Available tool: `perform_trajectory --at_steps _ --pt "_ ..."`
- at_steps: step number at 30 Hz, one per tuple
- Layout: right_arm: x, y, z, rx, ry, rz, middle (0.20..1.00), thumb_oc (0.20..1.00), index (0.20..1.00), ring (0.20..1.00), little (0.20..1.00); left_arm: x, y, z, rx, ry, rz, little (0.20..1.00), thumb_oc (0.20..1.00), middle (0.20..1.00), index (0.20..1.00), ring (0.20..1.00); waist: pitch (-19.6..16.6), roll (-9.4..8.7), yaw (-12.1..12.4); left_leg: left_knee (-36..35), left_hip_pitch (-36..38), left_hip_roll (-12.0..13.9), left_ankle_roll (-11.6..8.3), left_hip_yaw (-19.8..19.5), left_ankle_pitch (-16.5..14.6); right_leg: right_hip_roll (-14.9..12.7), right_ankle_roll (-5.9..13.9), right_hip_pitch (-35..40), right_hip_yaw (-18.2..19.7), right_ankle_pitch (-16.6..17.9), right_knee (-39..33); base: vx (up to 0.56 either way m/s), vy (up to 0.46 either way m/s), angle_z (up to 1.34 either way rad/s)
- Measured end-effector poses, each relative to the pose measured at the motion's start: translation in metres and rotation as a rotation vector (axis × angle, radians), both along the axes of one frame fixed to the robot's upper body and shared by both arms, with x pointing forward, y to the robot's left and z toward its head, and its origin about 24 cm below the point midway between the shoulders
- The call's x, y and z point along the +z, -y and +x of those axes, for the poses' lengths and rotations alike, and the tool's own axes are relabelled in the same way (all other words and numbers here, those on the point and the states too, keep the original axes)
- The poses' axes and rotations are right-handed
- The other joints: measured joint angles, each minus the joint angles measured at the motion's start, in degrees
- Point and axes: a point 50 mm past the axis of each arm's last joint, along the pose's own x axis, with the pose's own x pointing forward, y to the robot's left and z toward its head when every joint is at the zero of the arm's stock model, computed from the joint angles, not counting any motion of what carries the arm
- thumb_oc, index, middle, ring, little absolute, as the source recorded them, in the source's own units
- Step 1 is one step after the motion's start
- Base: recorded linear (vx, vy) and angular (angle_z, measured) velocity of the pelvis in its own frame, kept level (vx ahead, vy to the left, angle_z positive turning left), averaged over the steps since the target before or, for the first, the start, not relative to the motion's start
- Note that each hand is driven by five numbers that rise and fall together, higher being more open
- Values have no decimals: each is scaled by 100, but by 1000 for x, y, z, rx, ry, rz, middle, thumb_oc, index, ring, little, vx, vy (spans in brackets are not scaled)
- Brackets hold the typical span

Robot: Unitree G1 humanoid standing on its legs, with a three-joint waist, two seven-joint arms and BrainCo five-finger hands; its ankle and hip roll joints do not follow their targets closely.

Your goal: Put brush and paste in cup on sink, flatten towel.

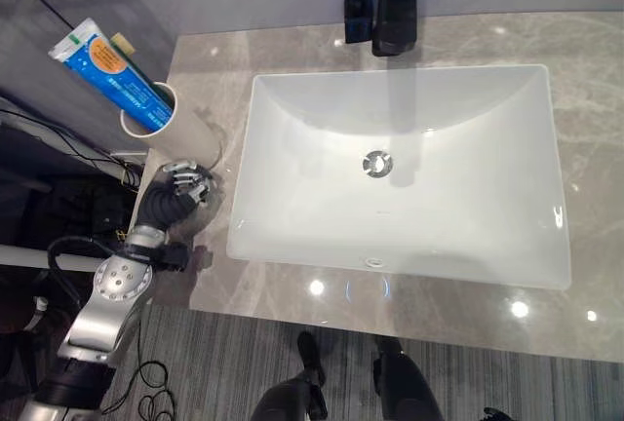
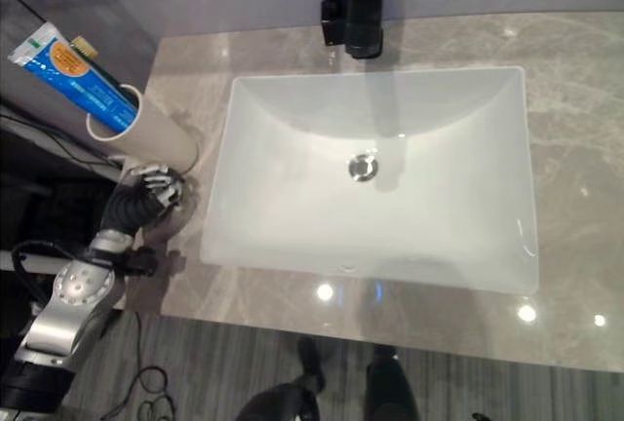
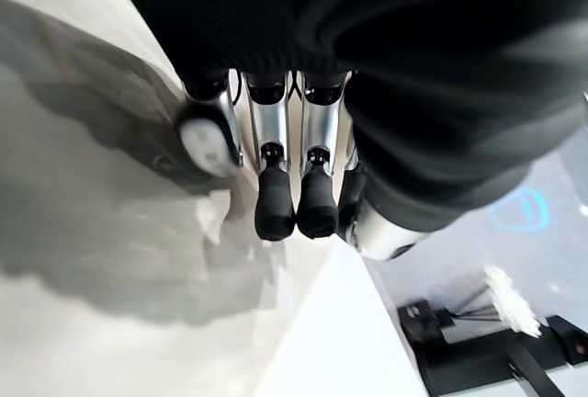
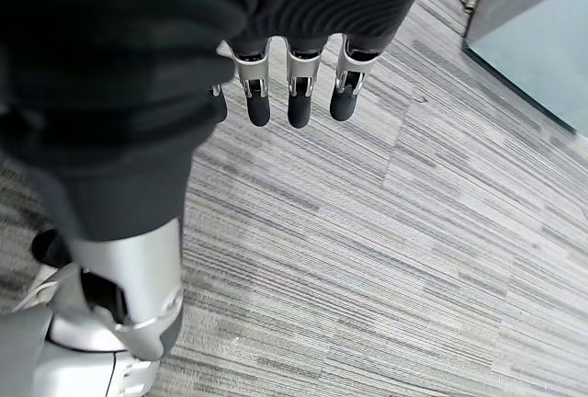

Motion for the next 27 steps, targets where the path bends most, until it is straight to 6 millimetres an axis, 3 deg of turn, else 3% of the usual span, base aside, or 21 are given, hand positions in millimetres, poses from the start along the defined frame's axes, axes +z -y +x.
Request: perform_trajectory --at_steps 7,17,27 --pt "0 0 1 -26 10 -5 1000 1000 1000 1000 1000 6 -7 11 60 21 -15 200 200 200 200 200 -8 -91 -135 -2 9 35 -11 38 3 43 7 -12 58 -14 -2 38 -16 -3" --pt "-6 -11 -5 -33 -11 24 1000 1000 1000 1000 1000 0 -12 7 97 6 -24 200 200 200 200 200 -335 -471 -171 -1 21 86 -34 115 -13 104 -21 -40 115 -18 -3 17 -16 -3" --pt "-6 -12 -6 -34 -12 26 1000 1000 1000 1000 1000 -25 -29 -18 146 -89 -17 200 200 200 200 200 -579 -414 -133 -3 16 88 -41 107 -14 106 -32 -39 112 -22 -9 0 0 0"
